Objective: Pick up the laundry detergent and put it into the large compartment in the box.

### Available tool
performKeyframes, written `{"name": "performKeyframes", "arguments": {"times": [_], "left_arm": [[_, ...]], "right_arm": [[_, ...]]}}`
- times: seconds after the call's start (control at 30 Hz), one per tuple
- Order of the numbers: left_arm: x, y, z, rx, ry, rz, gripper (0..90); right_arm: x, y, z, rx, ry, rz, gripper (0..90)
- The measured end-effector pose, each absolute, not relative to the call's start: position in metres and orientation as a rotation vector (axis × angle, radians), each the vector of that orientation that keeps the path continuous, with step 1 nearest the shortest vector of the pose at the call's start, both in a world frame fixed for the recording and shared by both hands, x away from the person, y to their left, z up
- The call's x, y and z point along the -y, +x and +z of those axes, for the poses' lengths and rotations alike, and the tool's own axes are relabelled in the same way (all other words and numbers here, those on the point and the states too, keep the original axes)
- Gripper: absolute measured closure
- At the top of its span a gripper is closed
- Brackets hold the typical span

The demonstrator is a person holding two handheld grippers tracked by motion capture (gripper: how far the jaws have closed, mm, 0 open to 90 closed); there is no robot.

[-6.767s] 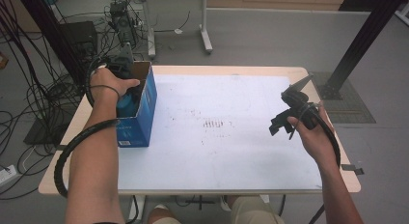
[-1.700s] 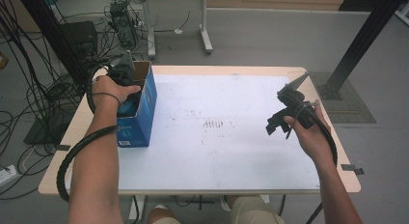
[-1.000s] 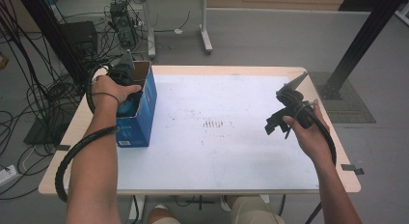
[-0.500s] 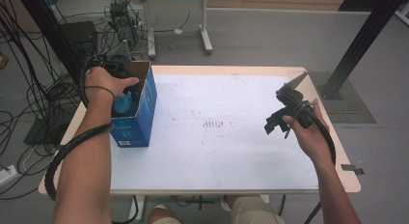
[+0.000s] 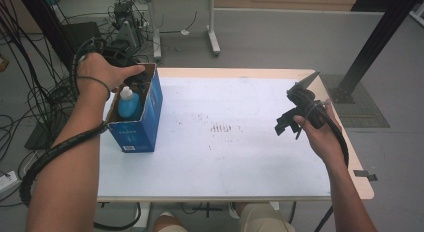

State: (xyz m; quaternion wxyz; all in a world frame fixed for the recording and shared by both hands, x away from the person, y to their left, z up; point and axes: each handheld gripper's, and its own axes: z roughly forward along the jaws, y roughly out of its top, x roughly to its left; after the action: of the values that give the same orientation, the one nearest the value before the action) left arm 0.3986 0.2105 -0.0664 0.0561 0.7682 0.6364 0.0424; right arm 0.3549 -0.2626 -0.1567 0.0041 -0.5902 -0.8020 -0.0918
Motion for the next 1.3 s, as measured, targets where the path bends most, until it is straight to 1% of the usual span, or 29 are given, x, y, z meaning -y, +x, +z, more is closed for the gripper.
{"name": "performKeyframes", "arguments": {"times": [0.2,0.3,0.5,0.7,0.93,1.03,1.3], "left_arm": [[-0.175,0.395,-0.057,-1.757,2.449,0.129,13.1],[-0.149,0.396,-0.056,-1.641,2.549,0.101,12.7],[-0.102,0.394,-0.055,-1.425,2.687,0.073,12.6],[-0.063,0.390,-0.054,-1.205,2.805,0.037,12.6],[-0.028,0.386,-0.059,-0.992,2.895,0.024,12.3],[-0.015,0.385,-0.063,-0.926,2.926,0.010,12.3],[-0.002,0.385,-0.071,-0.872,2.948,-0.019,12.1]], "right_arm": [[0.263,0.359,-0.153,2.507,-1.862,-0.288,7.8],[0.262,0.362,-0.153,2.508,-1.862,-0.284,7.8],[0.260,0.366,-0.152,2.502,-1.865,-0.272,7.8],[0.262,0.371,-0.155,2.491,-1.870,-0.258,7.8],[0.266,0.372,-0.157,2.483,-1.871,-0.265,7.8],[0.267,0.372,-0.159,2.480,-1.872,-0.265,7.8],[0.269,0.371,-0.161,2.474,-1.878,-0.258,7.8]]}}
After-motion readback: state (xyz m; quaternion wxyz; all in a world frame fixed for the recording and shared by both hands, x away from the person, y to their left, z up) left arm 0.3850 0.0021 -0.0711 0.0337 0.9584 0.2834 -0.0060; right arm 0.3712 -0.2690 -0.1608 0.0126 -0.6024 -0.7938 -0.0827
